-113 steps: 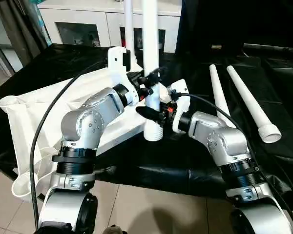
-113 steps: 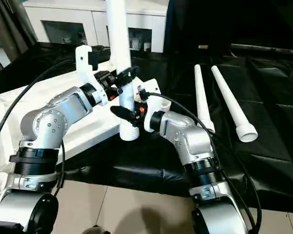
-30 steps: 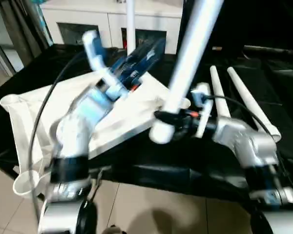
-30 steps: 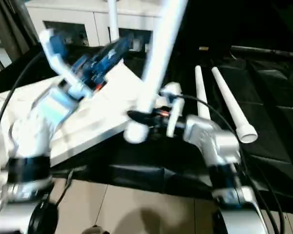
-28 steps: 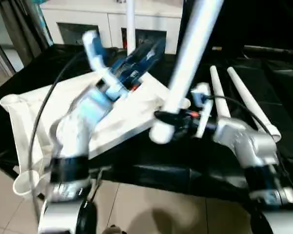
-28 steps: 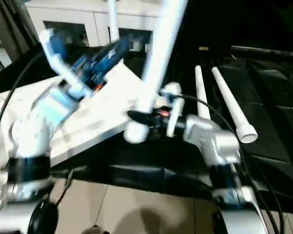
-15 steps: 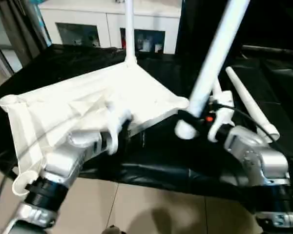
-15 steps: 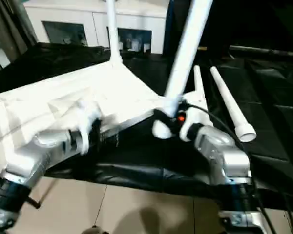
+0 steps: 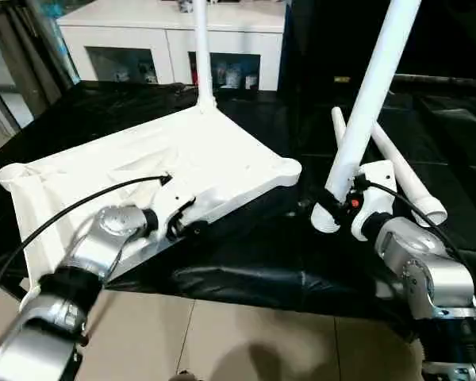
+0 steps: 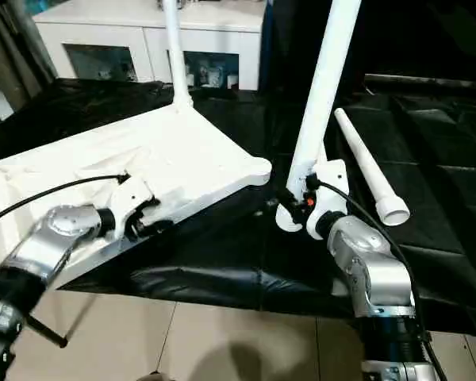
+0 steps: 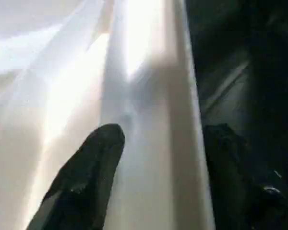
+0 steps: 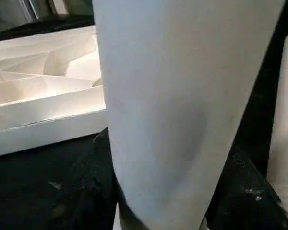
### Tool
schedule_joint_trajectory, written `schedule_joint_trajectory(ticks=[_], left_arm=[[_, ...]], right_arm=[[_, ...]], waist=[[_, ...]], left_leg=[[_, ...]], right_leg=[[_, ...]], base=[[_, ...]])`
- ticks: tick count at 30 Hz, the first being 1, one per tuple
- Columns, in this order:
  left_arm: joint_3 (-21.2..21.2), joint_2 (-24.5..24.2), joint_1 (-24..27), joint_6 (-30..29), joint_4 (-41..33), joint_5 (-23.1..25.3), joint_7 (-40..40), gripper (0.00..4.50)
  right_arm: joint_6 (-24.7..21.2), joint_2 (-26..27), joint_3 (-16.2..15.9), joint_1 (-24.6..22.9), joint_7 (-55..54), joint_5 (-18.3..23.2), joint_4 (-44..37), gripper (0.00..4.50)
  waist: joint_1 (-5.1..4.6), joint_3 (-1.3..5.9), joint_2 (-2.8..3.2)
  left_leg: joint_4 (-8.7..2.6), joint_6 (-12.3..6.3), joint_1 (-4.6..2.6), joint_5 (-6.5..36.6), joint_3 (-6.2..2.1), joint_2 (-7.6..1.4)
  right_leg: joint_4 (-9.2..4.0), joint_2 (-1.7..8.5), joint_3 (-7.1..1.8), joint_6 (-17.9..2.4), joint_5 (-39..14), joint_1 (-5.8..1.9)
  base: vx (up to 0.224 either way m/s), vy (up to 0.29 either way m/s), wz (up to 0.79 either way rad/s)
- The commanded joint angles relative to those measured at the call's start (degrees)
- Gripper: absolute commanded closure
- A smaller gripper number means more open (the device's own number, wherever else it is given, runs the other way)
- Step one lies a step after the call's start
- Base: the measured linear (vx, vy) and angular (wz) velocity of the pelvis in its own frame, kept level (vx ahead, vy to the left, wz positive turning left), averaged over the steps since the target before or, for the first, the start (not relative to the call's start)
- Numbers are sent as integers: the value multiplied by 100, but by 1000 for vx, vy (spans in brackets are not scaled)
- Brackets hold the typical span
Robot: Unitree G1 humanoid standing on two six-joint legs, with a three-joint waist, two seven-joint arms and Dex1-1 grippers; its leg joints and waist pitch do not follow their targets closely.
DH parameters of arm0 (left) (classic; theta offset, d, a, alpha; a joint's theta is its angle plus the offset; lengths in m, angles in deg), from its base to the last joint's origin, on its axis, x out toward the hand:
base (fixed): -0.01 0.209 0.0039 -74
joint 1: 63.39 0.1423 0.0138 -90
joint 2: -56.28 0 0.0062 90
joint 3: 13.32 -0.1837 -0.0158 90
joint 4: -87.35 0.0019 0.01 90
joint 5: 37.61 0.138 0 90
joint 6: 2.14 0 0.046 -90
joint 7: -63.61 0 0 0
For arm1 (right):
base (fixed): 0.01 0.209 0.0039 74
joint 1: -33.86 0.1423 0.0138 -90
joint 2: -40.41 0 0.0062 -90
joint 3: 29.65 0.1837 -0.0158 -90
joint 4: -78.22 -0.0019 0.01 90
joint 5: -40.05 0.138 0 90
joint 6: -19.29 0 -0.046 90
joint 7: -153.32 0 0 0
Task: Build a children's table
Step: Insert table leg to table base
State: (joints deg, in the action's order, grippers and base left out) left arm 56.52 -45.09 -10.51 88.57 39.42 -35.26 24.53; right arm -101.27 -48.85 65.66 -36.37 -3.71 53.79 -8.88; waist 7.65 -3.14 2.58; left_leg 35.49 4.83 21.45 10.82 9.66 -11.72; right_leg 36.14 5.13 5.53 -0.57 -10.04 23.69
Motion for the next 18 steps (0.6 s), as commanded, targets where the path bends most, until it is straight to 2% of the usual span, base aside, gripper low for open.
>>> schedule_joint_trajectory(ticks=[1, 2, 5, 7, 8, 9, 10, 11, 12, 13, 14, 15, 16, 17, 18], left_arm=[[16, -172, -177, 320, 295, 327, 343, 148], [14, -232, -203, 530, 345, 427, 412, 148], [96, -364, -155, 946, 206, 536, 644, 148], [461, -304, 51, 921, -216, 48, 280, 148], [907, -157, 288, 622, -739, -529, 139, 148], [1299, -6, 529, 374, -1219, -1045, 105, 148], [1500, 91, 688, 271, -1515, -1298, 169, 148], [1841, 299, 1015, 59, -2041, -1748, 375, 148], [2030, 502, 1334, -262, -2478, -1907, 839, 148], [2117, 650, 1563, -491, -2764, -1866, 1258, 148], [2112, 905, 2075, -232, -3276, -1769, 1882, 148], [2103, 928, 2126, -162, -3321, -1764, 1926, 148], [2102, 1058, 2335, -89, -3523, -1667, 2228, 148], [2154, 1315, 2588, -106, -3766, -1461, 2758, 148], [2170, 1410, 2658, -32, -3820, -1407, 2905, 148]], right_arm=[[81, -33, 74, -4, -61, -24, -153, 259], [65, -25, 61, -23, -84, -3, -170, 259], [50, 32, -8, -86, -118, -31, -239, 259], [-11, 67, -13, -145, -106, 26, -347, 259], [-139, 101, 5, -194, -108, 105, -444, 259], [-290, 139, 44, -254, -190, 150, -564, 259], [-360, 167, 78, -295, -253, 173, -645, 259], [-482, 214, 134, -396, -395, 194, -829, 259], [-584, 227, 148, -512, -559, 131, -1024, 259], [-631, 223, 125, -596, -665, 41, -1146, 259], [-466, 185, 39, -770, -751, -141, -1329, 259], [-438, 178, 29, -788, -755, -161, -1344, 259], [-314, 143, -20, -869, -742, -236, -1374, 259], [-109, 167, -4, -966, -703, -227, -1350, 259], [-29, 210, 40, -986, -696, -181, -1329, 259]], waist=[[-32, 440, 17], [-47, 444, -20], [-105, 440, 7], [-112, 436, 15], [-120, 442, 63], [-131, 430, 141], [-144, 431, 62], [-140, 447, 70], [-148, 428, 104], [-174, 439, 112], [-191, 413, -6], [-187, 406, 22], [-195, 394, -15], [-201, 405, 14], [-211, 376, -12]], left_leg=[[-472, 203, -49, 1252, -65, -67], [-477, 205, -38, 1228, -68, -67], [-478, 189, -39, 1238, -76, -86], [-474, 179, -49, 1254, -65, -100], [-475, 213, -55, 1287, -71, -129], [-473, 207, -43, 1334, -69, -127], [-466, 173, -55, 1399, -46, -113], [-450, 167, -49, 1344, -49, -116], [-450, 99, -18, 1283, -38, -120], [-445, 97, -33, 1325, -40, -142], [-443, 5, -19, 1338, -13, -109], [-446, -9, 5, 1312, -25, -100], [-449, -37, -20, 1374, 3, -73], [-448, -17, -15, 1368, -14, -81], [-465, -28, -2, 1418, -12, -88]], right_leg=[[-511, 304, -288, -546, -1529, -350], [-499, 314, -286, -534, -1550, -367], [-485, 327, -286, -630, -1534, -346], [-482, 343, -292, -762, -1483, -334], [-434, 370, -299, -922, -1357, -336], [-432, 364, -297, -1006, -1328, -328], [-456, 333, -285, -1085, -1303, -323], [-405, 334, -294, -1135, -1174, -338], [-425, 332, -299, -1178, -1064, -327], [-387, 299, -292, -1176, -1014, -340], [-469, 272, -285, -1017, -1262, -333], [-465, 287, -281, -935, -1411, -360], [-562, 270, -277, -683, -1927, -317], [-537, 266, -281, -627, -1981, -326], [-590, 263, -280, -476, -2188, -309]], base=[[0, 0, 0], [0, 0, 0], [0, 0, 0], [0, 0, 0], [0, 0, 0], [0, 0, 0], [0, 0, 0], [0, 0, 0], [0, 0, 0], [0, 0, 0], [0, 0, 0], [0, 0, 0], [0, 0, 0], [0, 0, 0], [0, 0, 0]])
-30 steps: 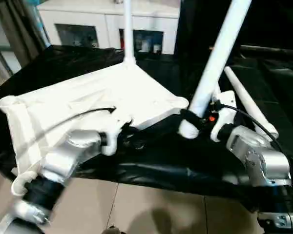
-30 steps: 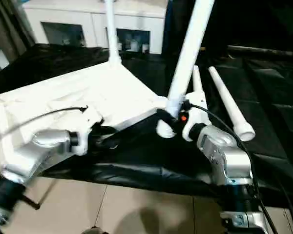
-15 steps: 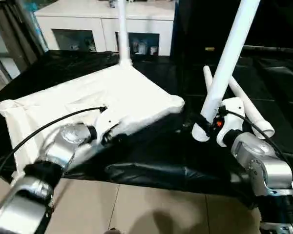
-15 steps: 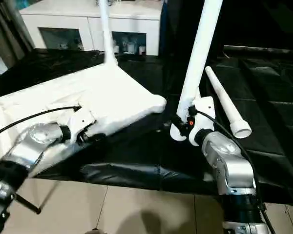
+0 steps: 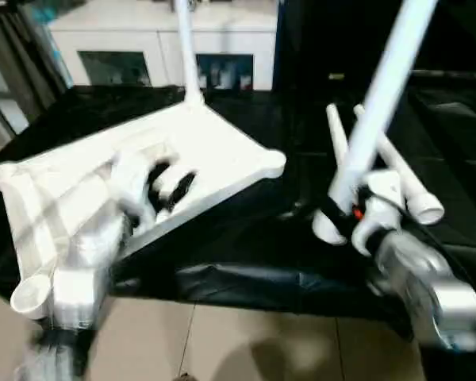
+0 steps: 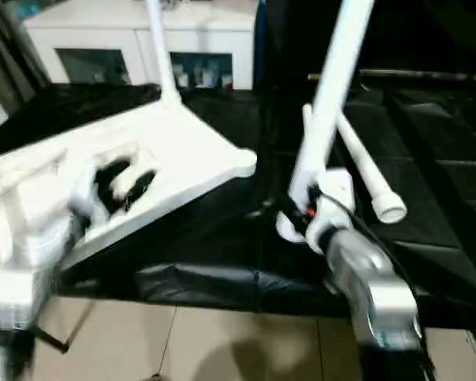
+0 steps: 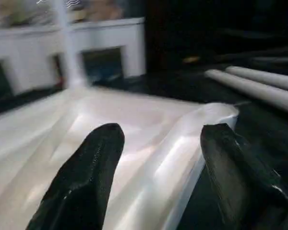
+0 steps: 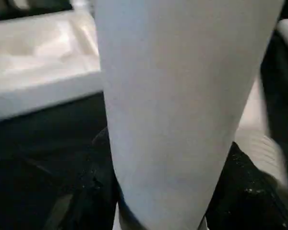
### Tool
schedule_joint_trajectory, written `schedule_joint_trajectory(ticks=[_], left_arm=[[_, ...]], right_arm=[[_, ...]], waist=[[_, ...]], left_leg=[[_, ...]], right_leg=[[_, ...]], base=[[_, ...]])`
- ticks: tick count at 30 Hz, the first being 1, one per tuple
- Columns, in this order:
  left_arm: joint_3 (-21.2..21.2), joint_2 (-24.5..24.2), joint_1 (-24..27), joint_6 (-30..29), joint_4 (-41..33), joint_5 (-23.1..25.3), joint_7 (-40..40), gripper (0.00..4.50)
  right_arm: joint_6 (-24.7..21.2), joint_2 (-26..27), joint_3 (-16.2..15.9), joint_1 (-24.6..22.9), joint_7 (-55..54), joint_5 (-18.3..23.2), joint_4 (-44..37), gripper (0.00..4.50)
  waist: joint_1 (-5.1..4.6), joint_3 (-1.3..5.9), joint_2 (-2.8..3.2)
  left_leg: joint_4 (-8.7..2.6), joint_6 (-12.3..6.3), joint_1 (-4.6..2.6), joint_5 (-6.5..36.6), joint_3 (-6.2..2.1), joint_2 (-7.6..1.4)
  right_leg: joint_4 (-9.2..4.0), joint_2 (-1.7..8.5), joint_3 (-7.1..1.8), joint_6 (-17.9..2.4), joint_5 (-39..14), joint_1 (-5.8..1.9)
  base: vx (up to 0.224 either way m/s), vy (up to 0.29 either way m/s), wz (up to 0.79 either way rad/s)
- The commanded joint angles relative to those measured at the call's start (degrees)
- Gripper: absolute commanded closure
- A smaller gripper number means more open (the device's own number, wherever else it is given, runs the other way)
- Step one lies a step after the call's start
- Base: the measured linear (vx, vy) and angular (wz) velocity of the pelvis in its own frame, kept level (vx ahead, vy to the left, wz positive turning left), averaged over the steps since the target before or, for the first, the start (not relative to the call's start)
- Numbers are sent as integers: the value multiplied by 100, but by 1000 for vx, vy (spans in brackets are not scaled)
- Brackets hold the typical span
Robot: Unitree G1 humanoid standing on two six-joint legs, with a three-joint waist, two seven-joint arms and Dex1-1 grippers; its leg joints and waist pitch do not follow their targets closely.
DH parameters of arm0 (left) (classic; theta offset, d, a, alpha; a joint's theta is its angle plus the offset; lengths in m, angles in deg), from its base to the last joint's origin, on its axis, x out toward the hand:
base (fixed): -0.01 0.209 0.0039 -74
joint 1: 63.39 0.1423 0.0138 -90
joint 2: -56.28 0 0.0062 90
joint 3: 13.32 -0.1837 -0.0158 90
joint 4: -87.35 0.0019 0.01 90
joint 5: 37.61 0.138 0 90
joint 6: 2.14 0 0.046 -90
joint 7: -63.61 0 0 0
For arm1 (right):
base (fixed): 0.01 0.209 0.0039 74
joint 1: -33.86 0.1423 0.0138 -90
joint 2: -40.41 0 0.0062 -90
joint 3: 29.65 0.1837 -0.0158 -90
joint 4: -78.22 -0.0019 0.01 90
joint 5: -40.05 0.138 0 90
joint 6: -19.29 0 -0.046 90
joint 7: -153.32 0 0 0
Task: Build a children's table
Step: Insert table leg to table base
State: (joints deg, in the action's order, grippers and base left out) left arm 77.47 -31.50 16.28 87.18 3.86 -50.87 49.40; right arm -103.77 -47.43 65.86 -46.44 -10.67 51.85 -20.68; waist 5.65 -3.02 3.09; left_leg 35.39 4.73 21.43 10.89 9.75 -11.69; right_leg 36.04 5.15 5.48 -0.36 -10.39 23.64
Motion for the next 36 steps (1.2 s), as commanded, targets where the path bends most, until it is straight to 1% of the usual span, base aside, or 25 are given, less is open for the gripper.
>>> schedule_joint_trajectory(ticks=[1, 3, 6, 7, 12, 14, 16, 17, 19, 20, 21, 22, 24, 25, 26, 27, 28, 29, 30, 31, 32, 33, 34, 35, 36], left_arm=[[107, 157, 61, 14, -368, 108, 415, 148], [139, 375, 180, -34, -437, 237, 522, 148], [92, 529, 236, -209, -581, 434, 605, 148], [74, 518, 242, -343, -642, 473, 682, 148], [-94, 543, 324, -380, -956, 499, 925, 148], [-133, 606, 369, -393, -1027, 534, 908, 148], [-156, 662, 395, -458, -1060, 610, 843, 148], [-173, 681, 407, -495, -1084, 663, 821, 148], [-179, 698, 436, -537, -1117, 667, 834, 148], [-170, 695, 466, -571, -1153, 648, 860, 148], [-165, 688, 482, -575, -1170, 642, 871, 148], [-157, 674, 495, -586, -1184, 631, 900, 148], [-158, 641, 518, -594, -1203, 611, 922, 148], [-164, 637, 521, -602, -1212, 611, 920, 148], [-167, 637, 521, -608, -1218, 613, 919, 148], [-145, 676, 509, -644, -1219, 642, 886, 148], [-151, 695, 499, -657, -1209, 657, 876, 148], [-154, 723, 493, -686, -1210, 683, 861, 148], [-166, 742, 489, -691, -1209, 687, 858, 148], [-180, 755, 486, -693, -1205, 689, 853, 148], [-199, 759, 478, -694, -1196, 689, 841, 148], [-203, 757, 476, -697, -1194, 688, 836, 148], [-202, 755, 474, -703, -1195, 684, 837, 148], [-200, 749, 474, -712, -1197, 673, 842, 148], [-202, 746, 473, -714, -1195, 668, 844, 148]], right_arm=[[309, 145, 91, 23, 14, 94, -119, 259], [572, 262, 155, 88, -72, 66, 16, 259], [706, 477, 268, 242, -275, 128, 193, 259], [689, 484, 248, 246, -286, 129, 189, 259], [823, 550, 110, 237, -245, 112, 273, 259], [808, 573, 92, 242, -173, 135, 298, 259], [828, 583, 82, 242, -147, 142, 316, 259], [853, 583, 85, 237, -149, 147, 320, 259], [918, 593, 113, 239, -143, 189, 314, 259], [920, 589, 123, 248, -119, 247, 315, 259], [888, 579, 122, 251, -95, 279, 317, 259], [892, 551, 99, 257, -78, 253, 345, 259], [909, 434, -33, 272, 13, 97, 425, 259], [901, 412, -86, 264, 67, 75, 421, 259], [896, 410, -108, 256, 95, 76, 410, 259], [846, 433, -117, 235, 64, 77, 368, 259], [851, 408, -156, 214, 73, 37, 349, 259], [882, 369, -209, 187, 91, 1, 337, 259], [908, 369, -222, 167, 82, -12, 327, 259], [921, 384, -218, 149, 68, -5, 315, 259], [922, 399, -207, 133, 86, 39, 294, 259], [923, 397, -209, 130, 106, 58, 289, 259], [893, 428, -162, 131, 97, 123, 279, 259], [874, 417, -151, 145, 94, 144, 265, 259], [870, 409, -155, 150, 98, 150, 265, 259]], waist=[[-14, 344, -144], [-8, 336, -100], [-64, 305, -182], [-56, 307, -156], [-52, 331, -175], [-82, 291, -169], [-117, 278, -142], [-160, 221, -143], [-244, 161, -163], [-297, 112, -124], [-334, 120, -100], [-393, 146, -112], [-439, 225, -166], [-382, 272, -183], [-340, 333, -218], [-232, 320, -341], [-261, 388, -193], [-291, 419, -160], [-277, 387, -46], [-313, 385, 1], [-393, 411, 81], [-494, 477, 95], [-728, 550, 172], [-597, 489, 16], [-528, 457, -10]], left_leg=[[-452, -48, -20, 1511, -7, -57], [-457, -41, -34, 1567, -26, -44], [-484, -15, -28, 1719, -54, -42], [-496, -1, -20, 1715, -70, -41], [-552, 20, -79, 1917, -89, -87], [-584, 49, -177, 2443, -92, -85], [-590, -3, -339, 2957, -92, -69], [-573, -135, -567, 3384, -61, -30], [-553, -181, -750, 3785, -65, -7], [-618, -179, -776, 4061, -110, -70], [-652, -145, -777, 4219, -140, -113], [-727, -107, -707, 4314, -188, -158], [-681, -140, -600, 3724, -158, -22], [-629, -253, -396, 2871, -81, 80], [-601, -389, -255, 2105, -54, 110], [-429, -793, 295, 1666, -171, 219], [-266, -1175, 266, 1072, -201, 265], [-208, -1468, 330, 655, -253, 264], [-254, -1544, 299, 526, -290, 242], [-324, -1755, 116, 324, -371, 250], [-412, -2160, -305, 67, -593, 264], [-434, -2627, -684, -238, -880, 211], [-330, -3252, -1610, -741, -1363, -355], [-385, -3503, -1470, -1410, -1548, -734], [-372, -3485, -1436, -1504, -1471, -750]], right_leg=[[-652, 257, -260, -316, -2572, -273], [-709, 276, -245, -127, -3007, -241], [-765, 263, -204, 50, -3257, -221], [-753, 271, -206, 81, -3257, -228], [-711, 276, -215, -22, -2918, -256], [-758, 262, -200, -3, -3310, -246], [-834, 206, -130, 44, -3700, -268], [-962, 139, -10, 24, -4051, -279], [-1080, 60, 170, 123, -4264, -316], [-1074, 52, 266, 176, -4258, -381], [-1026, 53, 291, 193, -4180, -449], [-898, 92, 221, 175, -3978, -585], [-926, 237, 58, 3, -4039, -724], [-967, 305, -47, -69, -4156, -899], [-962, 349, -145, -184, -3979, -1034], [-961, 569, 0, -29, -3959, -1381], [-1035, 711, 47, -56, -3762, -1354], [-1034, 647, 183, -234, -3255, -1374], [-1041, 571, 286, -324, -3073, -1367], [-996, 333, 439, -470, -2504, -1334], [-808, -28, 556, -608, -1824, -1204], [-556, -235, 567, -539, -1525, -988], [106, -250, 276, -246, -1800, -63], [526, -8, -49, 66, -1601, 173], [639, 78, -180, 236, -1399, 331]], base=[[0, 0, 0], [0, 0, 0], [0, 0, 0], [0, 0, 0], [0, 0, 0], [0, 0, 0], [0, 0, 0], [0, 0, 0], [32, -1, -4], [65, -1, -9], [94, 7, -17], [109, 11, -21], [110, 7, -20], [101, 17, -15], [101, 17, -15], [132, 20, 0], [152, 16, 34], [152, 16, 34], [162, 31, 58], [195, 46, 73], [195, 46, 73], [266, 11, 78], [295, -37, 64], [295, -37, 64], [228, -50, 35]])
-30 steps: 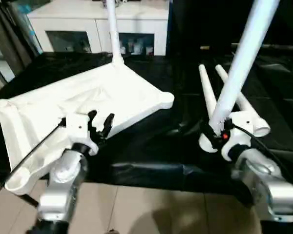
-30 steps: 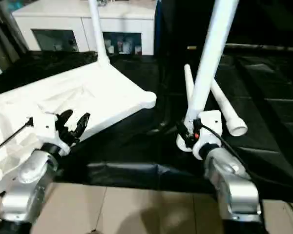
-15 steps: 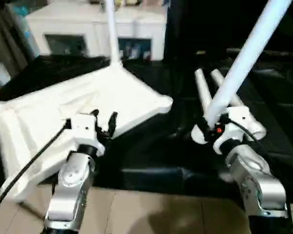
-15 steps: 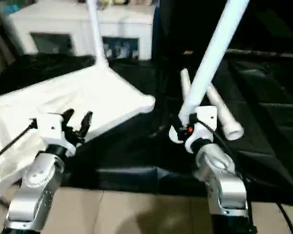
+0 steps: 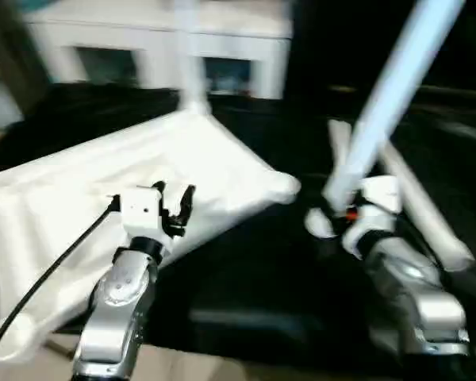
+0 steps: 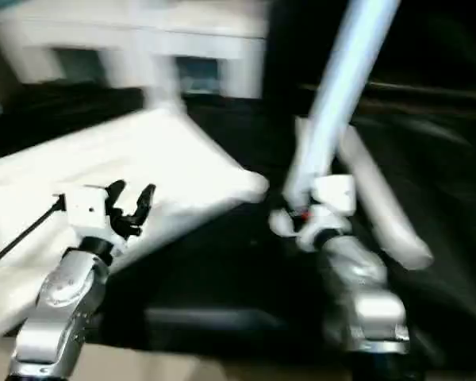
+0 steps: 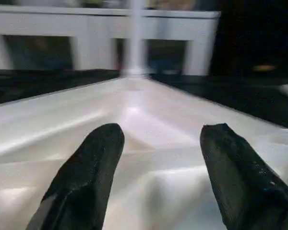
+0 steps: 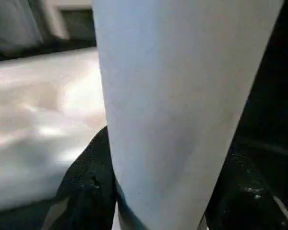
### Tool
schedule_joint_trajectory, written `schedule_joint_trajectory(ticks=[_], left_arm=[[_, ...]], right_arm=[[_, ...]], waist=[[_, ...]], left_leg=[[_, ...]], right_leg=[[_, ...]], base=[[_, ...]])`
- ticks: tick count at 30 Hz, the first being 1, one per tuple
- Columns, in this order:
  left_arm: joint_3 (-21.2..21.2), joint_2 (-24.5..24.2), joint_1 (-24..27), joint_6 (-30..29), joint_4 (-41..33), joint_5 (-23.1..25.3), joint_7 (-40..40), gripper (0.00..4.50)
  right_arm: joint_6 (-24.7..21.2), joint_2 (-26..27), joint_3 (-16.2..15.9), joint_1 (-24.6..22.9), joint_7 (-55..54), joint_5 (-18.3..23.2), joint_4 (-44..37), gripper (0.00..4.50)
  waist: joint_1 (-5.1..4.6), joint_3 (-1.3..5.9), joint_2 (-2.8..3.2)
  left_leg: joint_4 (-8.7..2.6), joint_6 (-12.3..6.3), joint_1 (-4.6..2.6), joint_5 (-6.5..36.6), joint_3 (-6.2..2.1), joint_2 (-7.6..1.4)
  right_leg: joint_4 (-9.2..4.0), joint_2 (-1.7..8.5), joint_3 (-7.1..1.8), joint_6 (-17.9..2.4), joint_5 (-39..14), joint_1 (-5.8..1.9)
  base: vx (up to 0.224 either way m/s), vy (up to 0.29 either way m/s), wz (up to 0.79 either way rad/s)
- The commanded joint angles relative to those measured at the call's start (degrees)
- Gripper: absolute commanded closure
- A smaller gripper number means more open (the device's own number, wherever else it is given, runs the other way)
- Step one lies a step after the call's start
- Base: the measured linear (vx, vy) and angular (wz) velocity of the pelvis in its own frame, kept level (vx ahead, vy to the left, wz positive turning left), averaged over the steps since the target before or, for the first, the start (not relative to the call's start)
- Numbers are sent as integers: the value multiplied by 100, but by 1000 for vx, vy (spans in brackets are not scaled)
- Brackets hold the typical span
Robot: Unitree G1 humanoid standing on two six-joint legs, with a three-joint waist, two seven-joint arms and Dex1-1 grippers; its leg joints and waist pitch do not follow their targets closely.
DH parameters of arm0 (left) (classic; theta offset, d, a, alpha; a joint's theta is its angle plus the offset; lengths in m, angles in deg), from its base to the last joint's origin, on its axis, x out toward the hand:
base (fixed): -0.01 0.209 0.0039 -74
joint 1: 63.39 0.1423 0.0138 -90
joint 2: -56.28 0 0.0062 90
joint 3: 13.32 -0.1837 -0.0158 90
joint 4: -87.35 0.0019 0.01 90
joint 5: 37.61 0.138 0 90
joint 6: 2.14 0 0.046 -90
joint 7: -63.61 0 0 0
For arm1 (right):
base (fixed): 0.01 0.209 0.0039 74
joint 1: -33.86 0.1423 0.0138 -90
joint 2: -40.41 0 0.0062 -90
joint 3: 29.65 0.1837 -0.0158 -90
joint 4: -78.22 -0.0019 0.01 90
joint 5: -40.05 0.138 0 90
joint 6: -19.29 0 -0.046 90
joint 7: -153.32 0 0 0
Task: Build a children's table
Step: Insert table leg to table base
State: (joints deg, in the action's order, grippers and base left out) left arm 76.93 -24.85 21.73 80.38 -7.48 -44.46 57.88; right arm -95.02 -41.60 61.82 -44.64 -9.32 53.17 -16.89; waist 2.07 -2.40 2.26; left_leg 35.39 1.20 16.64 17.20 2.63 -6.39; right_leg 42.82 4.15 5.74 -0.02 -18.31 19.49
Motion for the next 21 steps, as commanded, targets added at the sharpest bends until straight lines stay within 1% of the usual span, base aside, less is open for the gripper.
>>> schedule_joint_trajectory(ticks=[1, 2, 3, 4, 5, 6, 7, 8, 9, 10, 11, 12, 13, 14, 15, 16, 17, 18, 19, 20, 21], left_arm=[[-146, 77, -73, -39, -58, 18, -5, 148], [-147, 72, -73, -43, -57, 10, -4, 148], [-143, 85, -60, -9, -70, -26, -24, 148], [-144, 95, -46, -2, -87, -48, -36, 148], [-147, 112, -23, -42, -112, -57, -57, 148], [-154, 123, -7, -46, -125, -62, -81, 148], [-158, 132, 6, -40, -133, -68, -107, 148], [-163, 138, 16, -34, -137, -66, -112, 148], [-153, 147, 20, -33, -133, -71, -121, 148], [-139, 155, 18, -34, -124, -80, -122, 148], [-127, 161, 16, -37, -119, -86, -123, 148], [-112, 166, 10, -39, -111, -98, -125, 148], [-77, 194, 4, -14, -89, -116, -108, 148], [-37, 217, 0, -8, -61, -119, -62, 148], [-25, 215, -3, -8, -40, -107, -31, 148], [-9, 219, -13, -18, -19, -105, -3, 148], [32, 227, -43, -46, 34, -107, 53, 148], [74, 217, -112, -127, 119, -151, 42, 148], [93, 197, -166, -168, 183, -200, -16, 148], [98, 165, -222, -192, 245, -254, -115, 148], [45, 13, -411, -214, 393, -507, -662, 148]], right_arm=[[13, -193, 228, -24, -31, -2, -110, 259], [27, -201, 221, -19, -22, -16, -103, 259], [33, -209, 218, -19, -24, -36, -95, 259], [41, -217, 216, -21, -26, -56, -87, 259], [43, -228, 212, -24, -43, -75, -70, 259], [48, -236, 208, -27, -45, -84, -60, 259], [52, -244, 198, -30, -38, -91, -55, 259], [56, -269, 177, -32, -19, -115, -56, 259], [59, -293, 154, -31, -5, -128, -56, 259], [58, -305, 144, -31, 1, -129, -56, 259], [57, -317, 135, -31, -1, -118, -57, 259], [50, -323, 130, -27, -7, -107, -56, 259], [48, -341, 126, -22, -2, -113, -52, 259], [37, -361, 128, -13, 4, -126, -43, 259], [27, -369, 132, -4, 2, -132, -34, 259], [20, -372, 133, 4, 3, -130, -32, 259], [2, -378, 135, 25, 5, -127, -25, 259], [-21, -384, 134, 58, 3, -118, -19, 259], [-36, -388, 133, 78, 10, -106, -19, 259], [-47, -391, 132, 98, 29, -82, -19, 259], [-17, -414, 135, 179, 166, 16, 27, 259]], waist=[[-67, 295, -3], [-96, 316, -131], [33, 275, -427], [314, 374, -517], [338, 341, -547], [330, 344, -546], [358, 374, -505], [374, 390, -453], [384, 390, -209], [405, 461, 15], [328, 458, 86], [315, 449, 43], [346, 364, -52], [389, 330, -79], [482, 268, -149], [492, 169, -170], [452, 114, -159], [407, 85, -185], [385, 89, -150], [368, 89, -145], [347, 106, -139]], left_leg=[[-545, -2718, -652, -1514, -355, -1042], [-512, -2444, -606, -1147, -219, -793], [-269, -1798, -290, -165, 253, -9], [536, -1300, 197, 408, 454, 533], [724, -818, 475, -201, 221, 310], [709, -602, 604, -682, 155, 270], [530, -223, 641, -1411, 113, 167], [354, -173, 643, -1753, 104, 96], [-47, -185, 671, -2537, 137, -35], [1, -393, 557, -2695, 22, -440], [-30, -653, 374, -2763, -260, -977], [-38, -782, 300, -2586, -313, -1092], [-87, -788, 425, -1735, -142, -893], [-96, -660, 521, -1190, 3, -727], [-135, -348, 513, -260, 197, -575], [-219, -100, 410, 514, 260, -599], [-314, 120, 306, 1202, 290, -621], [-363, 218, 285, 1497, 290, -615], [-431, 383, 250, 1877, 260, -624], [-462, 443, 248, 2014, 238, -632], [-522, 532, 262, 2151, 205, -644]], right_leg=[[33, 185, -311, 216, 82, 773], [-276, 221, -432, 41, 539, 676], [-900, 259, -801, -76, 721, 128], [-1214, 732, -1576, -673, 68, -547], [-1034, 800, -1655, -1353, 1815, -685], [-836, 696, -1529, -1378, 3460, -729], [-547, 607, -1324, -1078, 6802, -669], [-454, 526, -1173, -877, 7798, -575], [-351, 161, -842, -477, 7806, -381], [-348, 59, -665, -262, 5929, -141], [-328, 280, -637, -347, 3619, 101], [-403, 396, -712, -443, 2750, 179], [-641, 503, -794, -803, 1956, 98], [-734, 532, -830, -976, 1759, 15], [-921, 532, -872, -1105, 1019, -32], [-1057, 513, -863, -1105, -327, 14], [-1146, 463, -829, -1020, -1636, 85], [-1190, 453, -814, -932, -2123, 100], [-1234, 473, -790, -754, -2599, 125], [-1237, 471, -785, -689, -2635, 136], [-1229, 474, -775, -625, -2407, 109]], base=[[178, -48, 8], [178, -48, 8], [173, -75, 12], [190, -71, 33], [190, -71, 33], [177, -38, 29], [0, 0, 0], [0, 0, 0], [-196, 0, 5], [-154, -2, -5], [-154, -2, -5], [0, 0, 0], [-59, 34, 10], [-59, 34, 10], [-83, 35, 11], [-84, 30, 13], [-84, 30, 13], [-103, 38, 5], [-99, 46, -4], [-99, 46, -4], [-69, 53, -9]])
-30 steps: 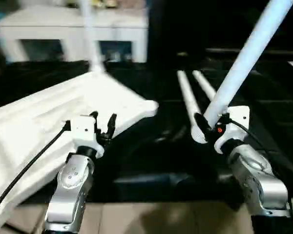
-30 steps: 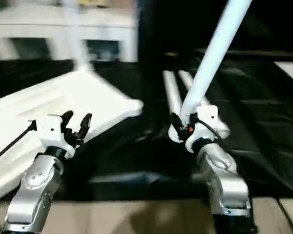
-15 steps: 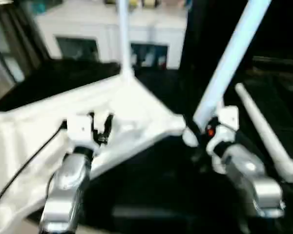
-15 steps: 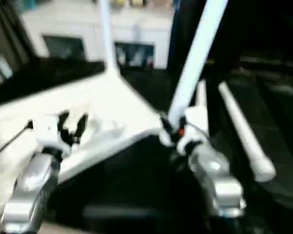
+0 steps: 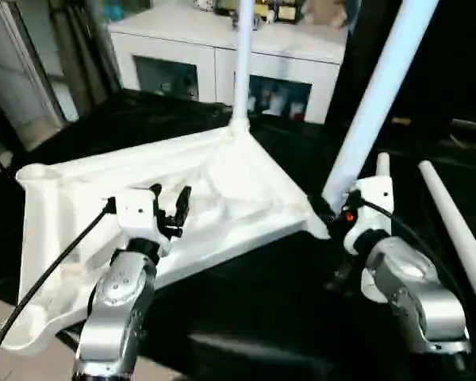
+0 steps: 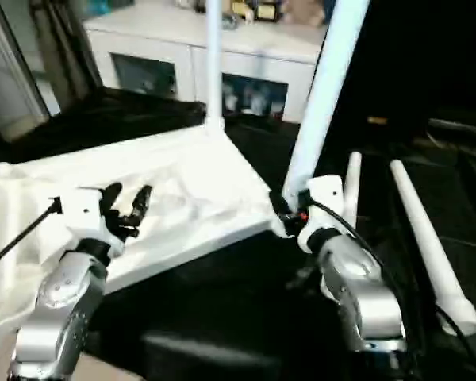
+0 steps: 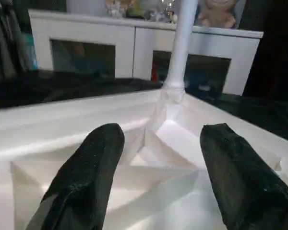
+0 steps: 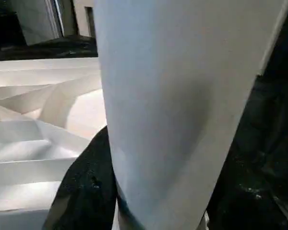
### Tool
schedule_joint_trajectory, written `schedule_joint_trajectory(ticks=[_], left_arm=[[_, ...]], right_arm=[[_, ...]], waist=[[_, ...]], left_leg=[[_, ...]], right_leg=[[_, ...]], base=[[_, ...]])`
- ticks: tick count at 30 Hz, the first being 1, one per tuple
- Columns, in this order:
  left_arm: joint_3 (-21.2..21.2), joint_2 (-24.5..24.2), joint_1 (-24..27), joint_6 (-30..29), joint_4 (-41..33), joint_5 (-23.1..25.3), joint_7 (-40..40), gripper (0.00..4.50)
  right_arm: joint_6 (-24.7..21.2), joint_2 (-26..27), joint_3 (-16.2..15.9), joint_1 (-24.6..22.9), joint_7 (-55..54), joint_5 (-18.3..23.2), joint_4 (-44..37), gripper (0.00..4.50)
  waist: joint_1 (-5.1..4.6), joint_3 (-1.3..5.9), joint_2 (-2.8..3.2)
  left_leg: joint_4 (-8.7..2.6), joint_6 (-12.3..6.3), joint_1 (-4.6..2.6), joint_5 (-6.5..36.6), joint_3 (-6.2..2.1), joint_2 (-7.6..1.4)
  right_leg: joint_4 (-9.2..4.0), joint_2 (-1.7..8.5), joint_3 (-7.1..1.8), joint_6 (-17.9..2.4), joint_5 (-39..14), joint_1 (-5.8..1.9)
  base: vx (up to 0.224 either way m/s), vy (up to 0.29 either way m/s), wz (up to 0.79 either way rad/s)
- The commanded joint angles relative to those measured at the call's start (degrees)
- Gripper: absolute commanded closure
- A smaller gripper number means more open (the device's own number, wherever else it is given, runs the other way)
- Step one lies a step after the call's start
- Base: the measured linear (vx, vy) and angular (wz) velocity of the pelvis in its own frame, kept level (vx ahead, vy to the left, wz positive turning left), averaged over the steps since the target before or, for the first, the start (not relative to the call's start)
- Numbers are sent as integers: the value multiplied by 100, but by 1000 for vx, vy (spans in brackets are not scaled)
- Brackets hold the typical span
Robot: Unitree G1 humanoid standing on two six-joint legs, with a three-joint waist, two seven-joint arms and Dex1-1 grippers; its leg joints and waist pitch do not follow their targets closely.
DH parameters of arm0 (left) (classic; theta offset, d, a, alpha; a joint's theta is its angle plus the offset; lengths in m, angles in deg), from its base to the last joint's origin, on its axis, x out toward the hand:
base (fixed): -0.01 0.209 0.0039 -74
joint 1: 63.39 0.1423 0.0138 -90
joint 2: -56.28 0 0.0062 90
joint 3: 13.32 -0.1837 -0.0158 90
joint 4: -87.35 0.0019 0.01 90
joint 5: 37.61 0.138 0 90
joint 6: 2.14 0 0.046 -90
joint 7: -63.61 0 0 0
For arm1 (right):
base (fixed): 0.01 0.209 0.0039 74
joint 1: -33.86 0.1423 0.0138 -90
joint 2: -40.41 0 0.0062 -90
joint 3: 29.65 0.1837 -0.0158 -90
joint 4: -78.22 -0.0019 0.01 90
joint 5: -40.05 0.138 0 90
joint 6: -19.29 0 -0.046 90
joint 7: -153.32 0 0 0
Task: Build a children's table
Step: Insert table leg to table base
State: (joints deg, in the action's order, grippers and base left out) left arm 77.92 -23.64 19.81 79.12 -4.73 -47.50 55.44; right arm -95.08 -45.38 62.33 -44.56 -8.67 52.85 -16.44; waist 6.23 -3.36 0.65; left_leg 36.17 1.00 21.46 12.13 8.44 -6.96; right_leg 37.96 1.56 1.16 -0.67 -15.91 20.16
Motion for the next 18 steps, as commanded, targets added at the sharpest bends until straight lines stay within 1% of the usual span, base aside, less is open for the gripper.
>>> schedule_joint_trajectory(ticks=[1, 2, 3, 4, 5, 6, 7, 8, 9, 10, 11, 12, 13, 14, 15, 16, 17, 18], left_arm=[[-102, -189, -277, -33, 149, -245, -644, 148], [-204, -366, -415, -81, 232, -388, -1166, 148], [-241, -435, -478, -150, 277, -432, -1352, 148], [-295, -533, -568, -248, 340, -494, -1617, 148], [-411, -724, -768, -427, 507, -586, -2122, 148], [-528, -936, -1100, -752, 802, -793, -2839, 131], [-528, -936, -1100, -752, 802, -793, -2839, 121], [-589, -1005, -1229, -878, 917, -849, -3090, 114], [-729, -1110, -1435, -1045, 1111, -859, -3464, 108], [-729, -1110, -1435, -1045, 1111, -859, -3464, 108], [-850, -1186, -1583, -1126, 1269, -845, -3718, 95], [-1141, -1247, -1876, -1322, 1597, -686, -4044, 82], [-1338, -1283, -2075, -1451, 1824, -571, -4250, 82], [-1484, -1262, -2253, -1522, 2042, -467, -4369, 82], [-1501, -1259, -2274, -1530, 2067, -455, -4383, 82], [-1621, -1218, -2472, -1681, 2312, -378, -4442, 82], [-1714, -1078, -2750, -1923, 2666, -249, -4285, 82], [-1718, -1029, -2818, -1983, 2755, -229, -4220, 82]], right_arm=[[-9, -57, 82, 203, 149, 77, 8, 259], [-4, -99, 81, 286, 247, 132, 88, 259], [12, -128, 73, 326, 282, 131, 133, 259], [34, -170, 62, 383, 331, 129, 198, 259], [77, -258, 39, 505, 417, 101, 341, 259], [147, -377, 13, 693, 534, 49, 562, 259], [147, -377, 13, 693, 534, 49, 562, 259], [165, -420, 0, 758, 581, 29, 631, 259], [179, -485, -19, 855, 658, 6, 727, 259], [179, -485, -19, 855, 658, 6, 727, 259], [183, -528, -28, 915, 720, -6, 787, 259], [187, -620, -59, 1005, 843, -31, 881, 259], [191, -679, -83, 1064, 925, -50, 945, 259], [195, -746, -114, 1102, 999, -74, 986, 259], [195, -754, -118, 1107, 1007, -77, 991, 259], [198, -819, -146, 1139, 1075, -86, 1034, 259], [206, -906, -164, 1133, 1139, -92, 1042, 259], [211, -927, -166, 1124, 1150, -93, 1038, 259]], waist=[[-66, 215, 7], [-78, 244, 4], [-89, 253, -3], [-100, 277, -12], [-113, 254, -41], [-126, 248, -53], [-129, 246, -51], [-136, 245, -53], [-129, 244, -39], [-135, 272, -34], [-144, 276, -45], [-146, 288, -6], [-144, 314, -17], [-116, 329, 4], [-126, 317, -31], [-106, 330, 25], [-104, 347, 0], [-96, 364, -10]], left_leg=[[-654, 573, -203, 2631, -380, -581], [-699, 587, -200, 2512, -377, -597], [-721, 571, -170, 2359, -378, -593], [-749, 523, -126, 2018, -368, -608], [-747, 492, -139, 2128, -314, -579], [-733, 501, -165, 2264, -286, -561], [-674, 552, -224, 2470, -249, -529], [-698, 550, -160, 2397, -275, -581], [-714, 531, -144, 2332, -275, -586], [-721, 532, -156, 2276, -263, -587], [-740, 521, -129, 2160, -257, -605], [-732, 516, -125, 2070, -248, -599], [-712, 458, -147, 1853, -206, -580], [-685, 407, -186, 1682, -173, -590], [-685, 345, -166, 1624, -152, -583], [-669, 327, -157, 1582, -162, -596], [-639, 204, -129, 1376, -120, -594], [-620, 161, -129, 1241, -104, -592]], right_leg=[[-739, 742, -309, -526, -2401, 14], [-716, 745, -295, -562, -1962, -23], [-691, 747, -289, -598, -1681, -53], [-622, 735, -262, -669, -1172, -80], [-657, 741, -235, -690, -1353, -40], [-687, 773, -228, -700, -1679, -12], [-758, 834, -214, -684, -2261, 55], [-776, 906, -213, -675, -2289, -8], [-779, 905, -209, -657, -2266, -12], [-745, 867, -202, -673, -2070, 13], [-721, 867, -198, -749, -1725, -11], [-694, 859, -201, -786, -1549, -13], [-682, 838, -207, -831, -1251, -13], [-665, 850, -219, -932, -939, 7], [-687, 842, -222, -952, -904, -12], [-655, 868, -218, -1021, -853, -29], [-658, 885, -217, -1115, -709, -55], [-649, 884, -212, -1162, -555, -60]], base=[[-55, 55, -10], [-55, 55, -10], [-32, 60, -14], [-23, 67, -16], [-23, 67, -16], [-39, 61, -9], [0, 0, 0], [0, 0, 0], [0, 0, 0], [0, 0, 0], [0, 0, 0], [0, 0, 0], [0, 0, 0], [0, 0, 0], [0, 0, 0], [0, 0, 0], [0, 0, 0], [0, 0, 0]])
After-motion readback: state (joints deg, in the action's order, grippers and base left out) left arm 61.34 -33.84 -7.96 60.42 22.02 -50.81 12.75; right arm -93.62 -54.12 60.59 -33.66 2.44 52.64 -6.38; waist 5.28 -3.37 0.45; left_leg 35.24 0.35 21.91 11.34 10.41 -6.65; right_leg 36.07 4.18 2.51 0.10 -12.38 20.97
